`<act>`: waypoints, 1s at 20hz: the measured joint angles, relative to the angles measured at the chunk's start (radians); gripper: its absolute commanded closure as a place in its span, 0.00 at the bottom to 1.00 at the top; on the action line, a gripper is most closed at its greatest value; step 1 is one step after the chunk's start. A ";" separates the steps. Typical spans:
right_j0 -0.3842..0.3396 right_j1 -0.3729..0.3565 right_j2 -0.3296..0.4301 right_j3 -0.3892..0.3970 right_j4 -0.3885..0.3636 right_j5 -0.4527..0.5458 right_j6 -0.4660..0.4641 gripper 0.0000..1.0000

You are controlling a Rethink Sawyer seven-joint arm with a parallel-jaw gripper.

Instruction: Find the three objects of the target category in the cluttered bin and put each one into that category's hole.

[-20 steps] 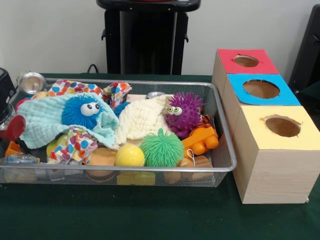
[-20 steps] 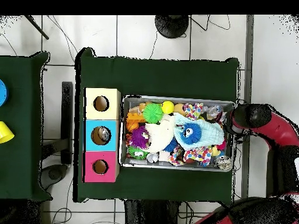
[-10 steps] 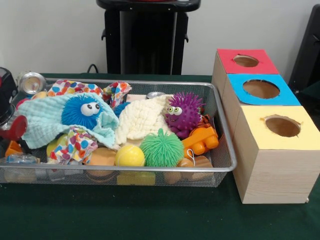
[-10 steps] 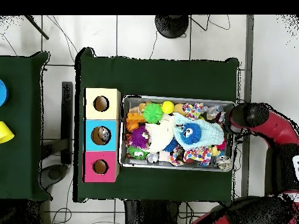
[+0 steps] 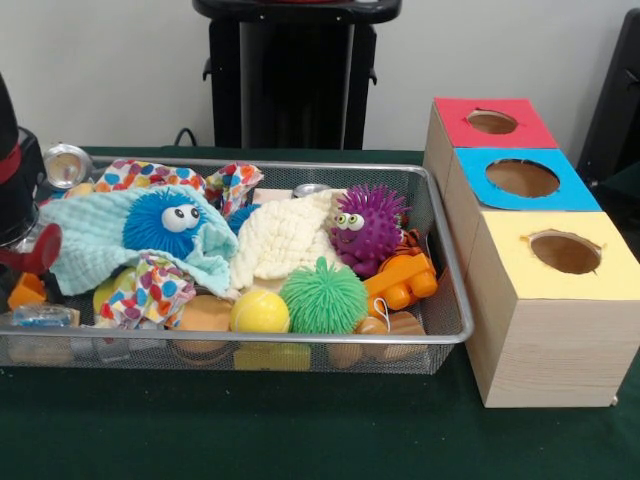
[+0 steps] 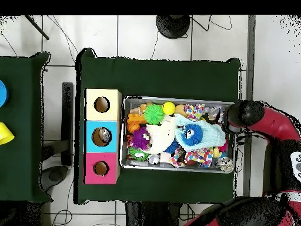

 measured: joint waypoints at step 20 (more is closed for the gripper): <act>0.021 -0.080 -0.003 0.008 0.002 -0.010 0.000 0.00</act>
